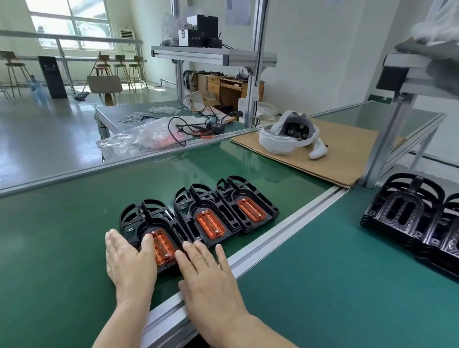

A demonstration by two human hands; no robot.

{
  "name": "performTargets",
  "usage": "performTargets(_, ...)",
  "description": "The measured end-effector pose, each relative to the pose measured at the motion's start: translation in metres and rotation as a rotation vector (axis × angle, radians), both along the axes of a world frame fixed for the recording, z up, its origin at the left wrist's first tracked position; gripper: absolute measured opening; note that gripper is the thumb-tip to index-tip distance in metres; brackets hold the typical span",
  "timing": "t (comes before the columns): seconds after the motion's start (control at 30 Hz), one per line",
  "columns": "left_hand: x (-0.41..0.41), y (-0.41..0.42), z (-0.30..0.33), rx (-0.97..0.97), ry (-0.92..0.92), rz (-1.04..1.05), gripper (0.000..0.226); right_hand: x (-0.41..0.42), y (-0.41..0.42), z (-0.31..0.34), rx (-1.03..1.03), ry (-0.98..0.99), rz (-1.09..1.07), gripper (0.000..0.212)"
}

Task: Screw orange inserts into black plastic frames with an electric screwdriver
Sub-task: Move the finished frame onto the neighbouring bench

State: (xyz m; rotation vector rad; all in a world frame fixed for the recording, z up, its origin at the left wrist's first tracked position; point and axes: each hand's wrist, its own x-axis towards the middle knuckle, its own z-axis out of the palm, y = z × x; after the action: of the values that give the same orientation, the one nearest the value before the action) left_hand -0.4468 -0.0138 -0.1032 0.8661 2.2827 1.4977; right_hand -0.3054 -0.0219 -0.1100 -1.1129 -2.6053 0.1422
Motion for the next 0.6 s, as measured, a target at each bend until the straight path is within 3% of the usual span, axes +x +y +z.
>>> performTargets(0.3,0.036,-0.013,0.022,0.080,0.218,-0.096,0.058,0.081,-0.007,0.002,-0.127,-0.015,-0.290,0.059)
performTargets(0.47,0.088,-0.017,0.030,0.226,0.296,-0.295,0.062,0.147,-0.019,-0.003,-0.194,-0.027,-0.537,0.059)
performTargets(0.6,0.134,-0.016,0.029,0.306,0.256,-0.463,0.063,0.209,-0.036,-0.003,-0.227,-0.065,-0.776,0.057)
